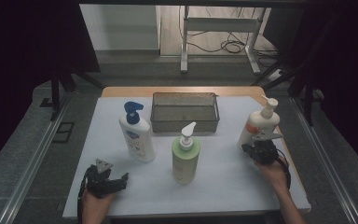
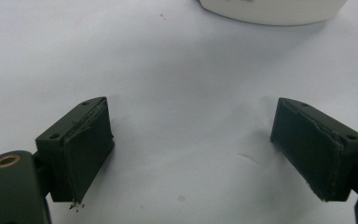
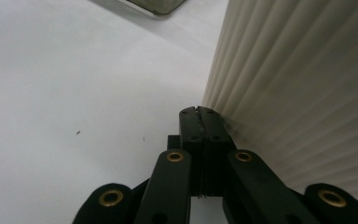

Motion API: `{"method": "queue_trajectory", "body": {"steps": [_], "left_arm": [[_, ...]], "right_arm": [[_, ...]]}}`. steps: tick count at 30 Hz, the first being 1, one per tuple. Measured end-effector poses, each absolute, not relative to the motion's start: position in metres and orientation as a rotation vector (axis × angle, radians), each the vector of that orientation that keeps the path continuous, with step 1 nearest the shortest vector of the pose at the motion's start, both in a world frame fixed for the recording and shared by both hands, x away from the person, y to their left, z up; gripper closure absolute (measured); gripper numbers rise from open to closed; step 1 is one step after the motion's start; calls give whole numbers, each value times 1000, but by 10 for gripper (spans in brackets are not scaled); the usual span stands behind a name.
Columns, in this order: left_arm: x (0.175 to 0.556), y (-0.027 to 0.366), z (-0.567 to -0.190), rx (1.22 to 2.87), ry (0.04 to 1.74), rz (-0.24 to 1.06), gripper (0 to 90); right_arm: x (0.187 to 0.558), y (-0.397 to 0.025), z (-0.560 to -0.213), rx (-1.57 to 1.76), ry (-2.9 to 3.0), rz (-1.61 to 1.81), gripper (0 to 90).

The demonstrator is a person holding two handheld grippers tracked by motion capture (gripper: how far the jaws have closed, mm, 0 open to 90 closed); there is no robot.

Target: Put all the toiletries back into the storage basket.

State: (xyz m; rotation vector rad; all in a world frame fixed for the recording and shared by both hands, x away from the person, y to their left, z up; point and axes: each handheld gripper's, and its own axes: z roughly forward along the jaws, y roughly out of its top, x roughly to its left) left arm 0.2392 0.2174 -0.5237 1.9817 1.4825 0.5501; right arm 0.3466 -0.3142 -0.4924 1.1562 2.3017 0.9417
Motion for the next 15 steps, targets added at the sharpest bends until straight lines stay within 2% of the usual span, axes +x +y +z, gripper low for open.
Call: {"method": "queue_trajectory", "body": {"steps": [15], "left_arm": [[239, 217, -524, 1982, 1483, 550, 122]], "right_arm": [[353, -313, -495, 1159, 2287, 922, 898]]}}
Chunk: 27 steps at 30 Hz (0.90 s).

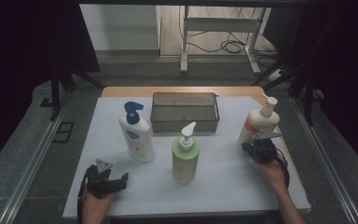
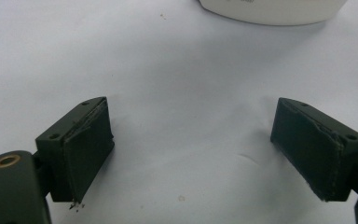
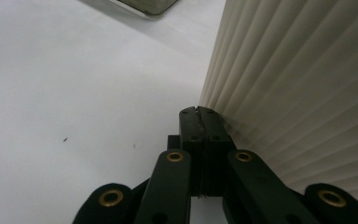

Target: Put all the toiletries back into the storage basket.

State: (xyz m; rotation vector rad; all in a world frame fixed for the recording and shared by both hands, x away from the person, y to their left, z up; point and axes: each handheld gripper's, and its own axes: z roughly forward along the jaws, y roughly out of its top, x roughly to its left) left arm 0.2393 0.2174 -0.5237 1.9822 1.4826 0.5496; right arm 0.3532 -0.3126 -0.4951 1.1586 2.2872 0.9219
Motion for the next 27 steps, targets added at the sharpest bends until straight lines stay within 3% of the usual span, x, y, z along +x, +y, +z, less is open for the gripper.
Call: {"method": "queue_trajectory", "body": {"steps": [21, 27], "left_arm": [[239, 217, -524, 1982, 1483, 549, 122], [239, 217, -524, 1983, 1483, 550, 122]], "right_arm": [[371, -303, -499, 1172, 2246, 892, 897], [366, -305, -497, 1188, 2249, 928, 851]]}}
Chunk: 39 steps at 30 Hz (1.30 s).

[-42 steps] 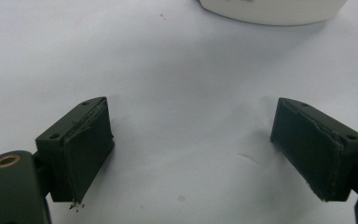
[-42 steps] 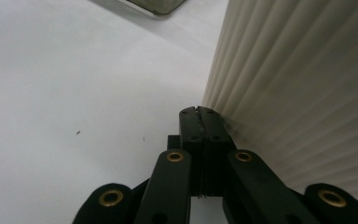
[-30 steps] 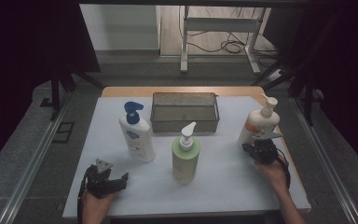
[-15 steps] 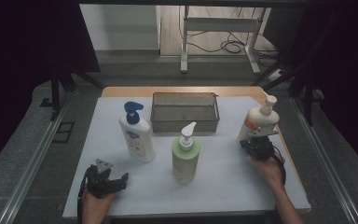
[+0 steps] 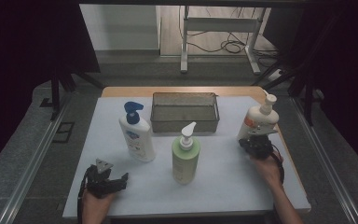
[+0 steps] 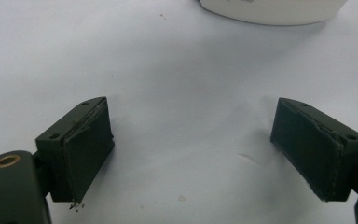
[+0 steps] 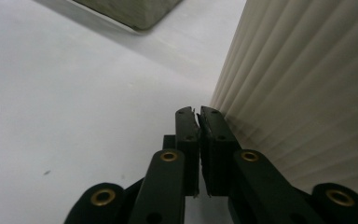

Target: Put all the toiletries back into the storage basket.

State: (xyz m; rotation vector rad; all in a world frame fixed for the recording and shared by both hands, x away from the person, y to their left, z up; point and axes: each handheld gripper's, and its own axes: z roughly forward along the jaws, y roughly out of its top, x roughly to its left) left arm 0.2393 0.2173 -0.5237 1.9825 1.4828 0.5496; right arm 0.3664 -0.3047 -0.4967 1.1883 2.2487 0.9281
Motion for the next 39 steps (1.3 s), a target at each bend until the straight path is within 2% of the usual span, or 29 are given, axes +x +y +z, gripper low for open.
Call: {"method": "queue_trajectory", "body": {"steps": [6, 15, 24, 33, 39], "left_arm": [[239, 217, -524, 1982, 1483, 550, 122], [239, 217, -524, 1983, 1482, 550, 122], [239, 217, -524, 1983, 1482, 550, 122], [239, 217, -524, 1983, 1482, 551, 122], [239, 217, -524, 1982, 1483, 551, 122]], "right_arm": [[358, -309, -491, 1191, 2263, 980, 792], [341, -327, -474, 1197, 2272, 1026, 638], [329, -349, -456, 1215, 2244, 1037, 563], [332, -375, -448, 1270, 2211, 1016, 450], [344, -385, -451, 1284, 2197, 995, 332]]}}
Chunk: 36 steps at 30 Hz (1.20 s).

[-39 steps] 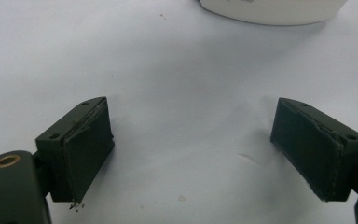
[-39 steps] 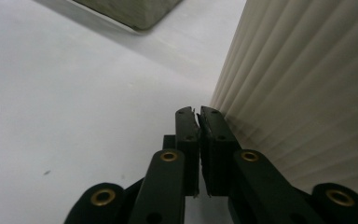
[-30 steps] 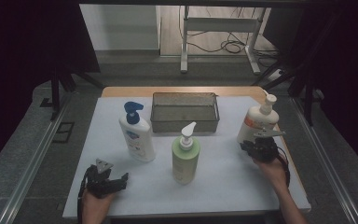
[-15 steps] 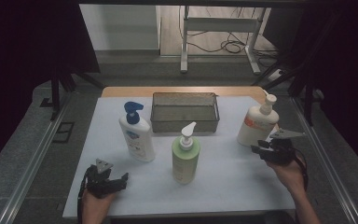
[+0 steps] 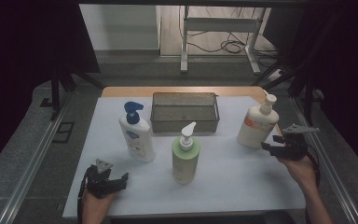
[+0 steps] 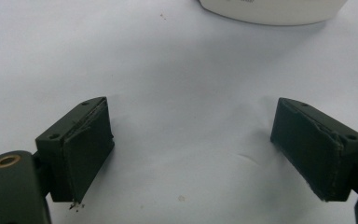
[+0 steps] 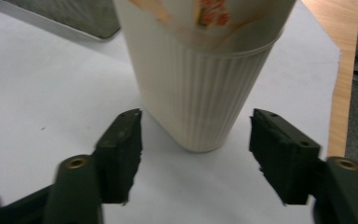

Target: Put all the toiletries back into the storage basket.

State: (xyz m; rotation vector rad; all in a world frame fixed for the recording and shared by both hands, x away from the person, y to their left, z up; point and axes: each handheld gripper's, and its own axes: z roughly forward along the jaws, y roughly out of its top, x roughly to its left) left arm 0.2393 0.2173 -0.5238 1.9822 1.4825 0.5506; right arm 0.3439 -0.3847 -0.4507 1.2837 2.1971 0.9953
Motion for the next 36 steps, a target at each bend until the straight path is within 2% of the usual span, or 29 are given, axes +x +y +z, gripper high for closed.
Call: {"method": "queue_trajectory", "body": {"steps": [7, 13, 36], "left_arm": [[239, 217, -524, 1982, 1483, 550, 122], [239, 217, -524, 1983, 1482, 550, 122], [239, 217, -524, 1983, 1483, 550, 121]], "right_arm": [[361, -391, -453, 1304, 2187, 1035, 244], [371, -391, -450, 1282, 2184, 1112, 218], [377, -380, -430, 1297, 2201, 1140, 266]]}}
